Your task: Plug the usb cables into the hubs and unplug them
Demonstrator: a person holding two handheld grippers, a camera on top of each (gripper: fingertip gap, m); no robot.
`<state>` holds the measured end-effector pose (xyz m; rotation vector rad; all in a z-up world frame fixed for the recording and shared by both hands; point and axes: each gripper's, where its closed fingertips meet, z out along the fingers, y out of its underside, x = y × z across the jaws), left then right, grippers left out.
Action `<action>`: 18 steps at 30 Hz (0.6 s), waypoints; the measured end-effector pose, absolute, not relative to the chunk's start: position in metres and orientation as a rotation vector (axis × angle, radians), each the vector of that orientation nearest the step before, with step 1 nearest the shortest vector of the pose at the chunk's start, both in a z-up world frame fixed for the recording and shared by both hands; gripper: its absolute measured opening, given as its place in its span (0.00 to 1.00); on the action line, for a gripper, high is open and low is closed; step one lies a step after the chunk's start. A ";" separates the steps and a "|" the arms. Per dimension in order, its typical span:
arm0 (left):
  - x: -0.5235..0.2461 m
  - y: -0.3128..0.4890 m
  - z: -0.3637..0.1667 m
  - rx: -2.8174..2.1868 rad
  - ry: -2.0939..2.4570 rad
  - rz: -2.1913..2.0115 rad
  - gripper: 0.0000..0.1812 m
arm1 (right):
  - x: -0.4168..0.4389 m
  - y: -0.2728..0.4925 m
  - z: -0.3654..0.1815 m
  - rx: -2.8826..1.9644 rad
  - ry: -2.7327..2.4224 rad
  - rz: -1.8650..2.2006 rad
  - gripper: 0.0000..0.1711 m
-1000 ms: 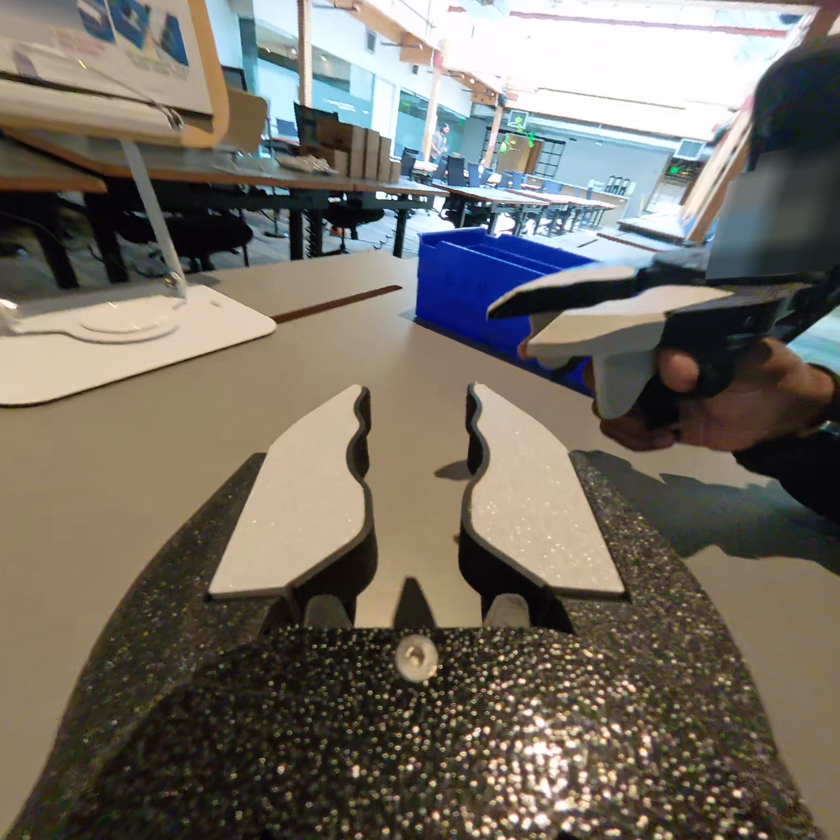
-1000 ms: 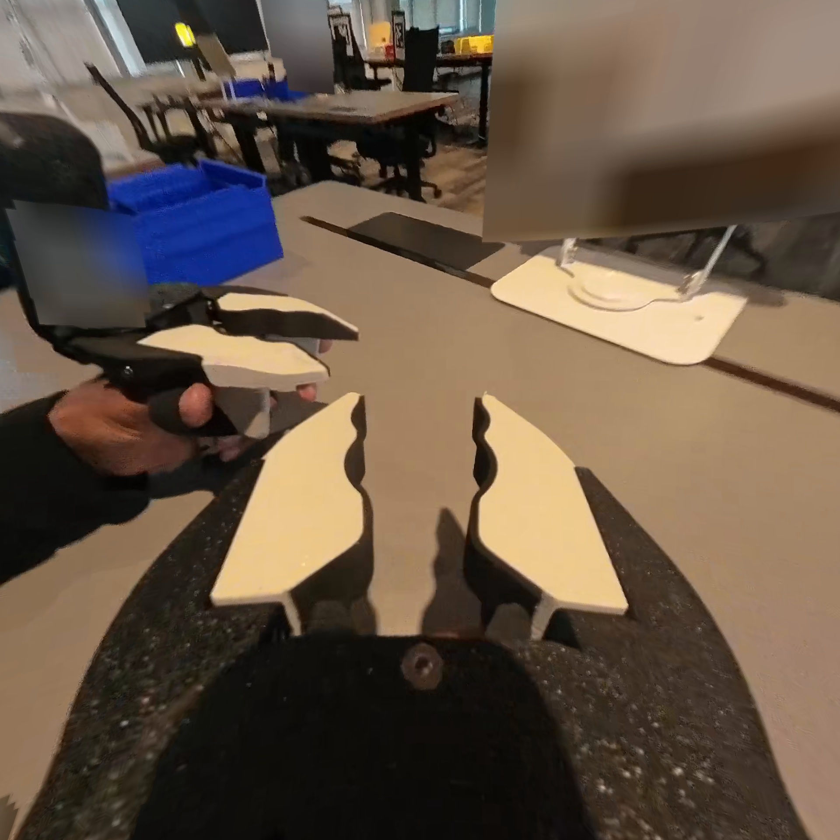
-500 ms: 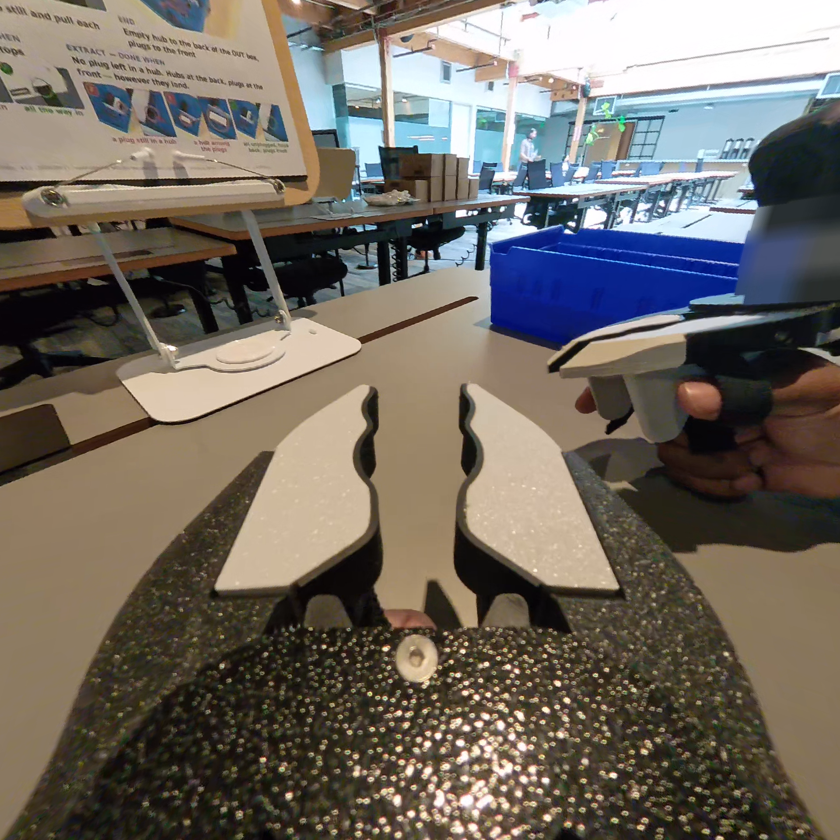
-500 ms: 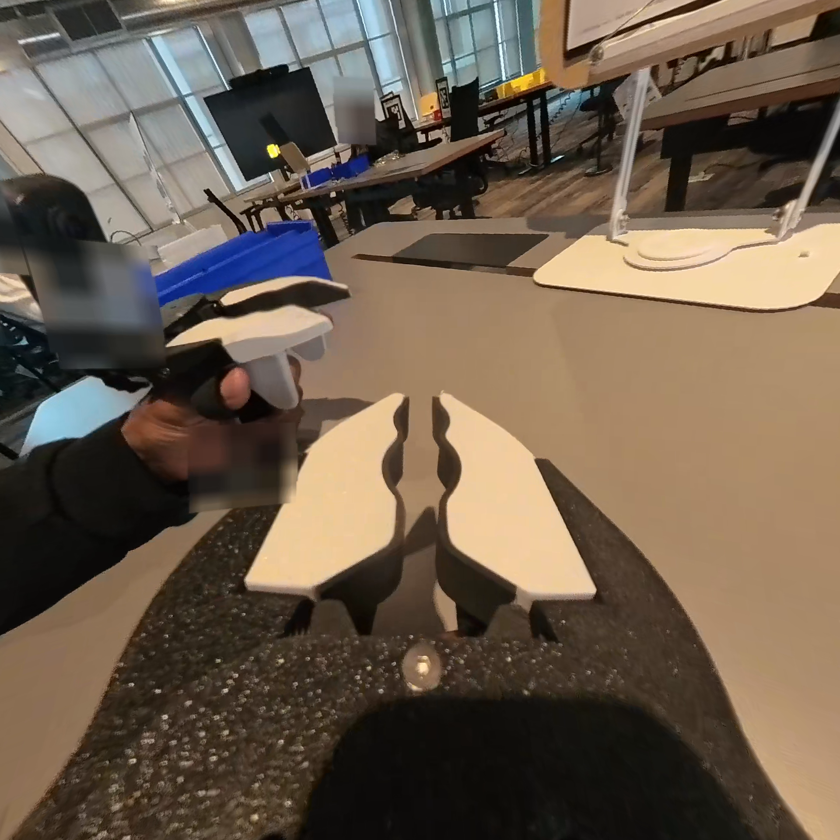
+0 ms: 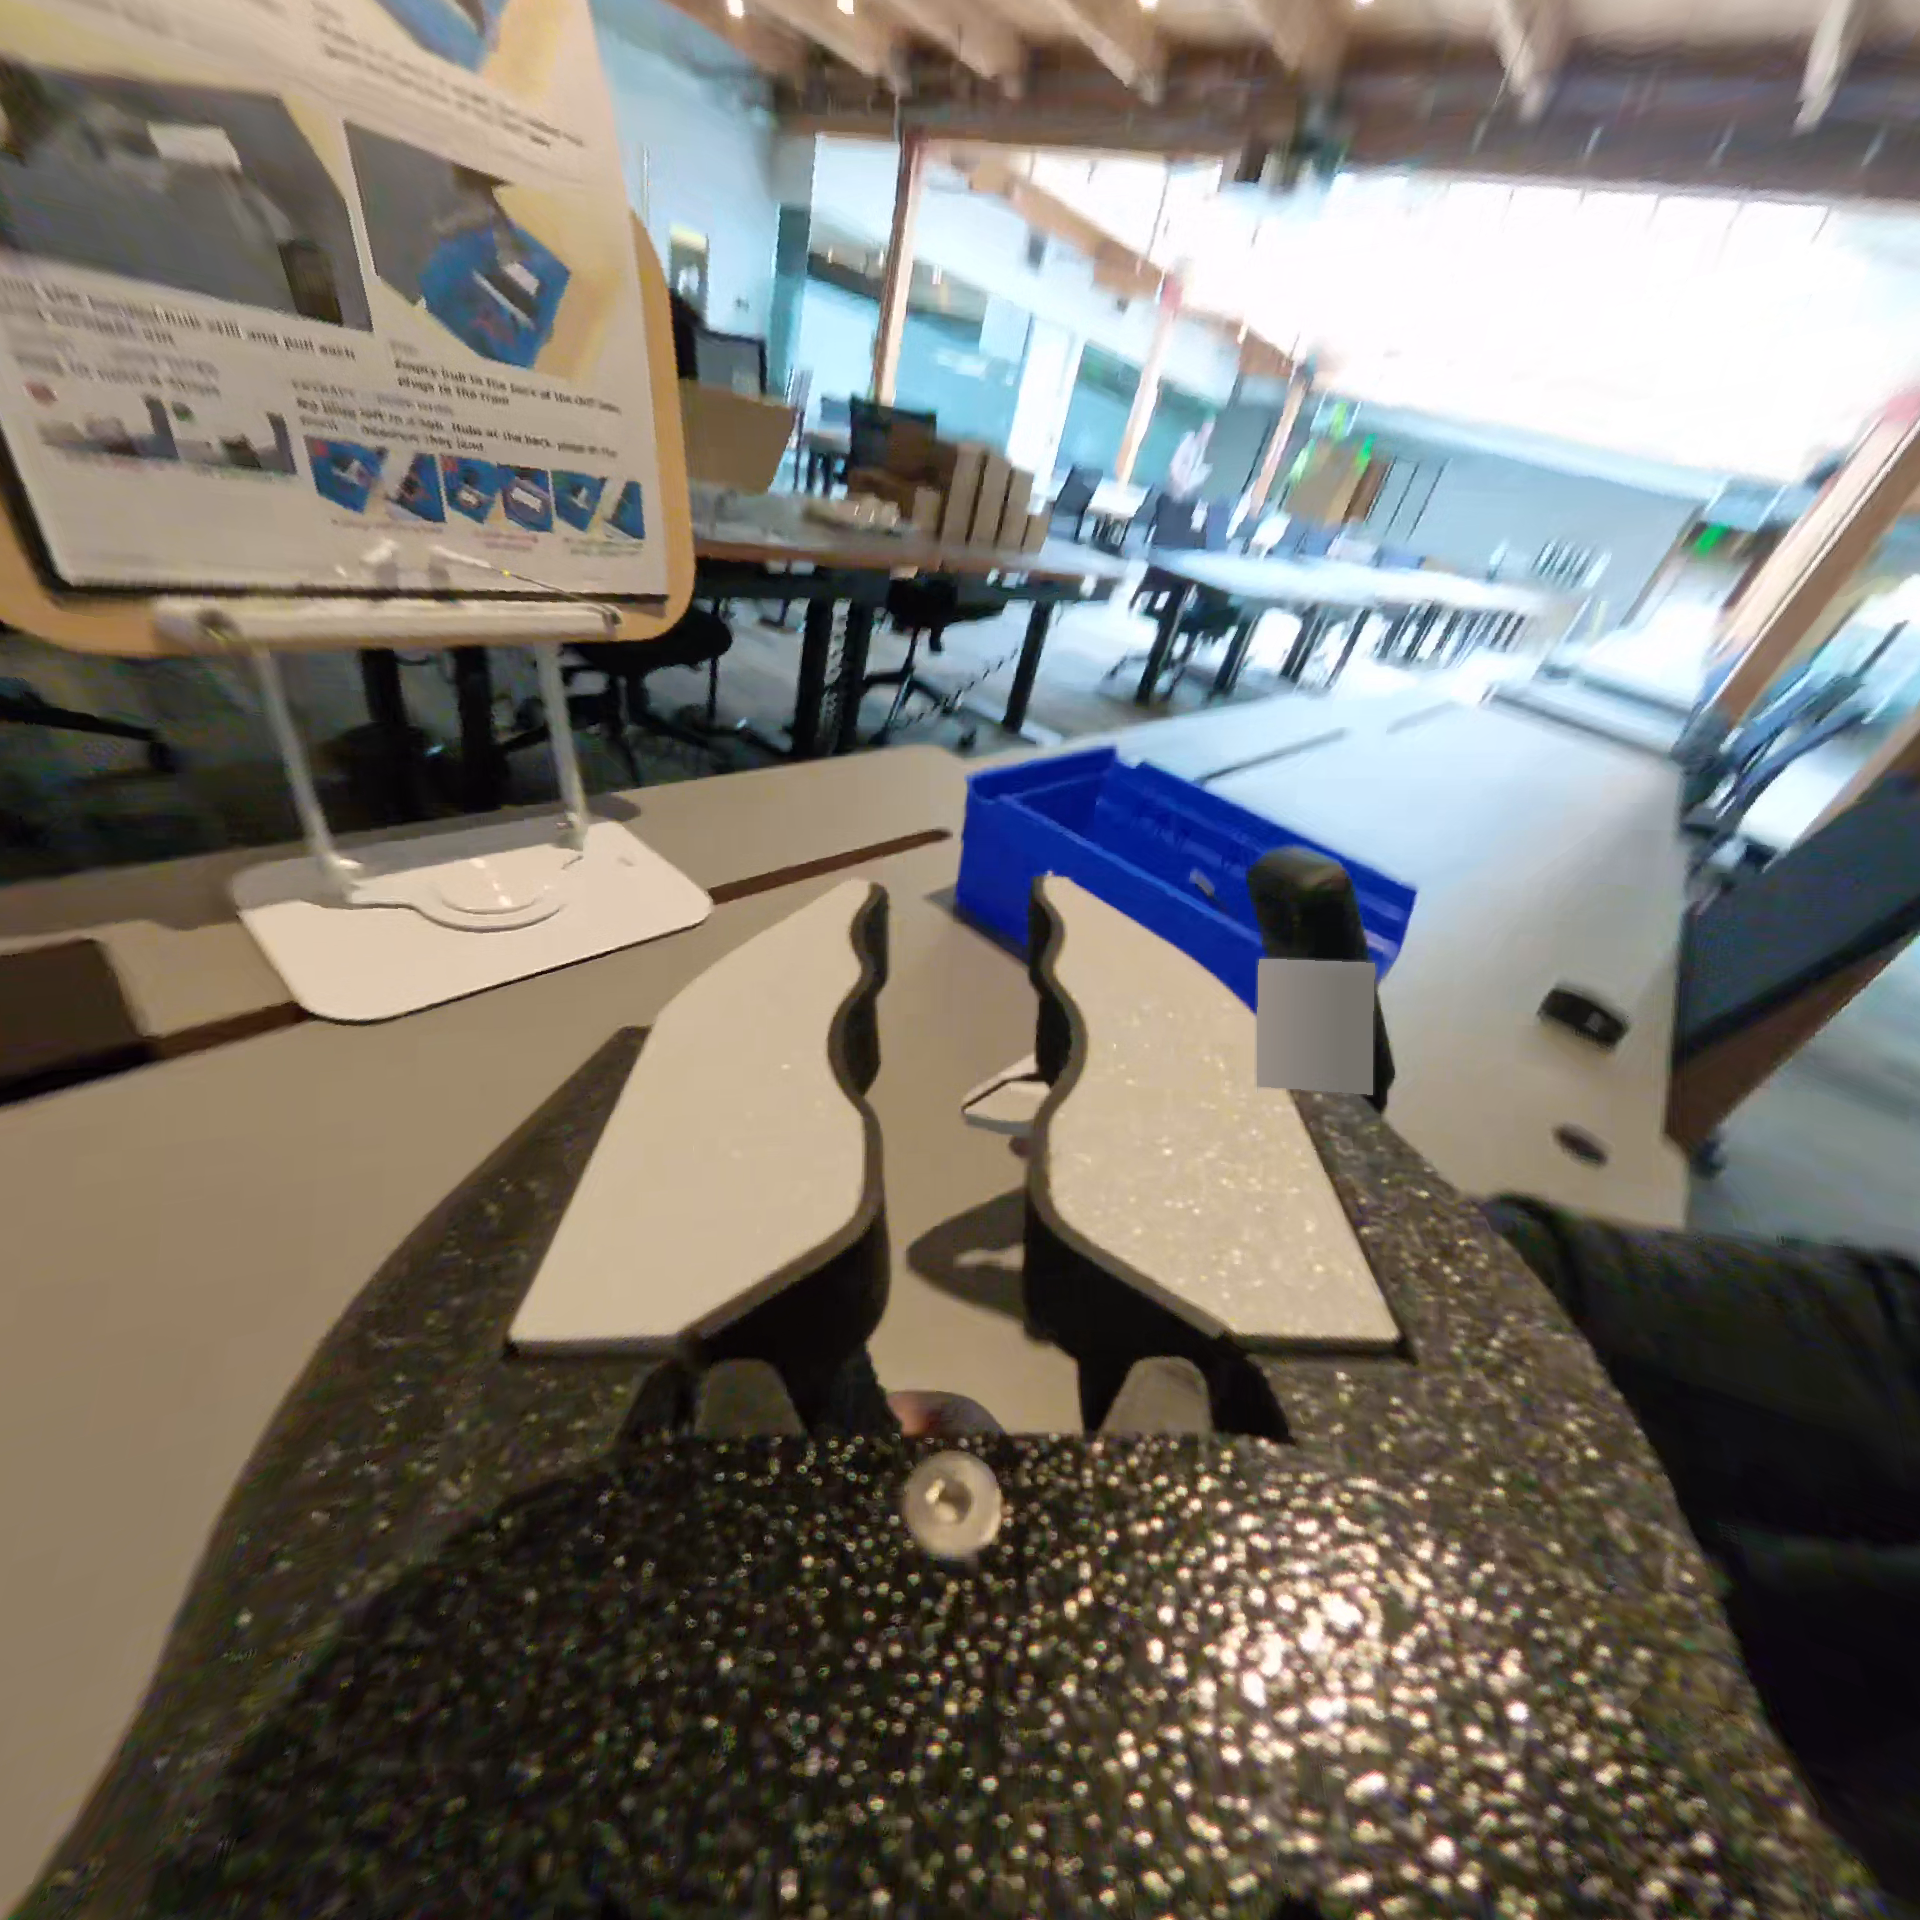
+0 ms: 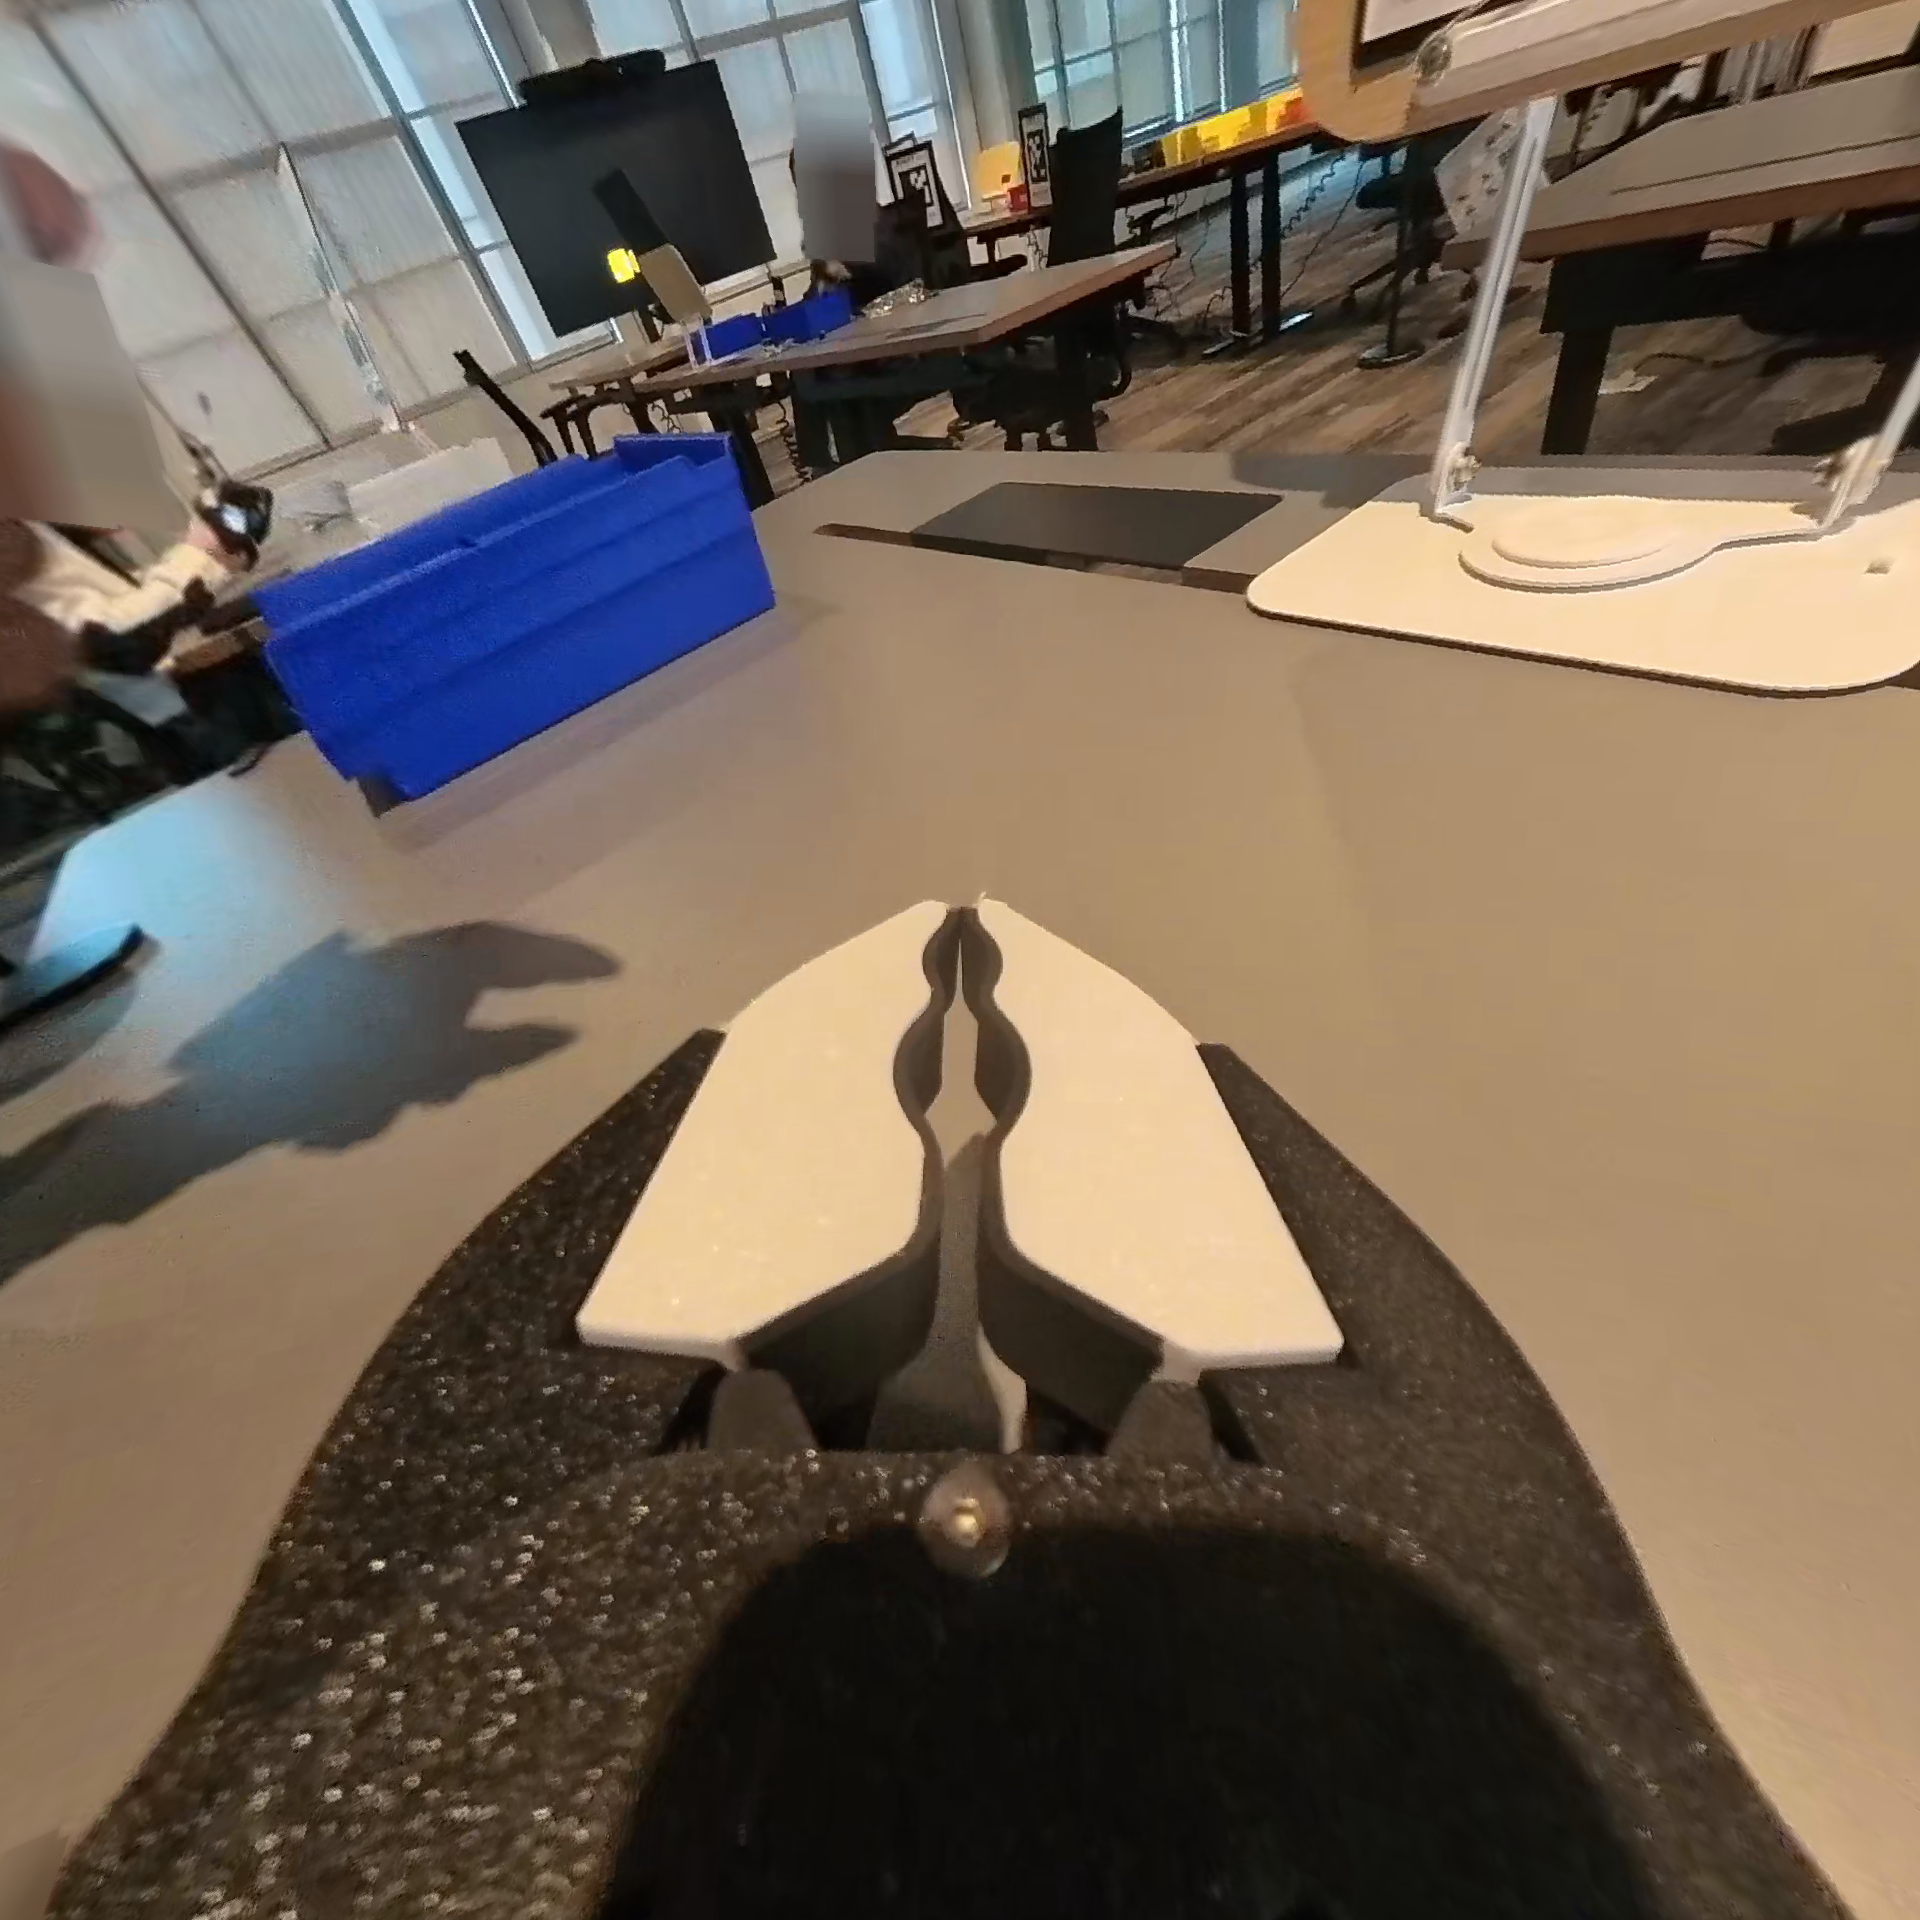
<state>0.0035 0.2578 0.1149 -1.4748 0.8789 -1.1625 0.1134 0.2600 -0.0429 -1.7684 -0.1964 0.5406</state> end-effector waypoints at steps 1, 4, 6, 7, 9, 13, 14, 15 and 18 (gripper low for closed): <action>-0.006 0.252 0.126 -1.486 0.942 -1.091 0.16 | 0.112 0.260 -0.043 -1.771 -0.204 0.537 0.00; -0.048 0.257 0.141 -1.530 1.140 -0.814 0.19 | 0.109 0.259 -0.045 -1.781 -0.225 0.535 0.00; -0.085 0.279 0.132 -1.597 1.274 -0.622 0.19 | 0.108 0.259 -0.046 -1.784 -0.236 0.533 0.00; -0.107 0.297 0.124 -1.649 1.327 -0.525 0.20 | 0.107 0.259 -0.046 -1.786 -0.240 0.531 0.00; -0.157 0.352 0.111 -1.735 1.361 -0.277 0.22 | 0.106 0.259 -0.046 -1.786 -0.247 0.527 0.00; -0.230 0.445 0.088 -1.856 1.386 -0.150 0.26 | 0.106 0.259 -0.046 -1.784 -0.248 0.527 0.00; -0.239 0.465 0.083 -1.868 1.387 -0.159 0.27 | 0.107 0.259 -0.046 -1.785 -0.244 0.528 0.00; -0.246 0.482 0.076 -1.866 1.420 -0.145 0.28 | 0.107 0.259 -0.047 -1.786 -0.240 0.530 0.00; -0.272 0.529 0.037 -1.952 1.589 -0.003 0.29 | 0.108 0.260 -0.048 -1.797 -0.232 0.535 0.00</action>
